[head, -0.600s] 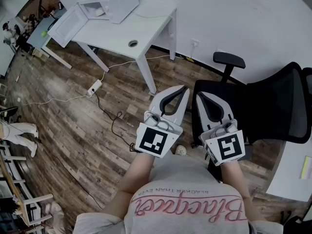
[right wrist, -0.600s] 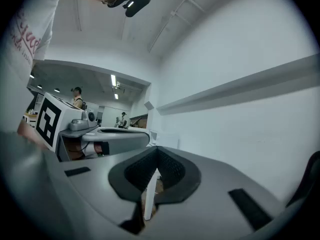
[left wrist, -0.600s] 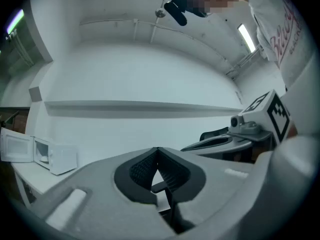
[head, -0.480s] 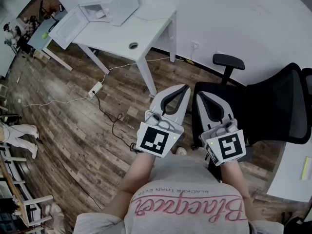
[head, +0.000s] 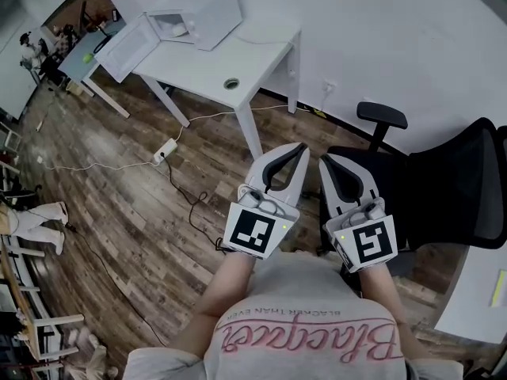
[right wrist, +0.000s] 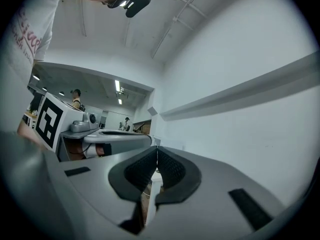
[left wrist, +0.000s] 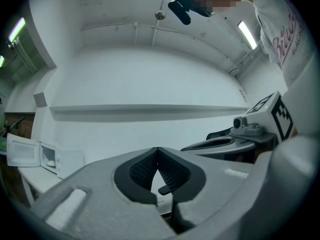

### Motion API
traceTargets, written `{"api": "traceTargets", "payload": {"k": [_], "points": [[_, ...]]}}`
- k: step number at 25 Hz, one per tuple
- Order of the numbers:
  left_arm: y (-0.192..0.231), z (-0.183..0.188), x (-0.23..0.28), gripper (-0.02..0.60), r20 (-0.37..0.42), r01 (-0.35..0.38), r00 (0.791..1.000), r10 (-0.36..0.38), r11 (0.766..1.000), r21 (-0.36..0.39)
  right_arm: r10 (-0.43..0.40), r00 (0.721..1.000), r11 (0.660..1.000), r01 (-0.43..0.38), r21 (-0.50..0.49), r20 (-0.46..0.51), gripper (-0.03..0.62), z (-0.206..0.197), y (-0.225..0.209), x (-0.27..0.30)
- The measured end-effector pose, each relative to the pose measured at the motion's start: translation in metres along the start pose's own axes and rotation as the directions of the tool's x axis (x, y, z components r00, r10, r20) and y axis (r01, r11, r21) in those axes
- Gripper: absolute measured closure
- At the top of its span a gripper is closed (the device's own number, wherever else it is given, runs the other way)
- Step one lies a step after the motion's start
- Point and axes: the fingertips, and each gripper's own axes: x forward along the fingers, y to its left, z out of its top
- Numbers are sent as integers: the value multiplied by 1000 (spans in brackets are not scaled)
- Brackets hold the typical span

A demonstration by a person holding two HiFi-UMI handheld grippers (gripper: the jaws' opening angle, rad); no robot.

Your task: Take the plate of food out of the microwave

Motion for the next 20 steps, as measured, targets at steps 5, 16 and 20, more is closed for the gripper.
{"api": "traceTargets", "payload": {"k": [5, 16, 20], "points": [[22, 2, -13, 577, 0, -59, 998, 59, 998, 2, 32, 999, 999, -32, 19, 7, 582, 4, 9, 15], [72, -2, -44, 577, -6, -167, 986, 167, 986, 6, 161, 987, 987, -161, 15, 17, 582, 4, 53, 59], [91, -2, -50, 577, -10, -195, 981, 195, 981, 7, 199, 980, 980, -200, 16, 14, 582, 4, 65, 77]]}}
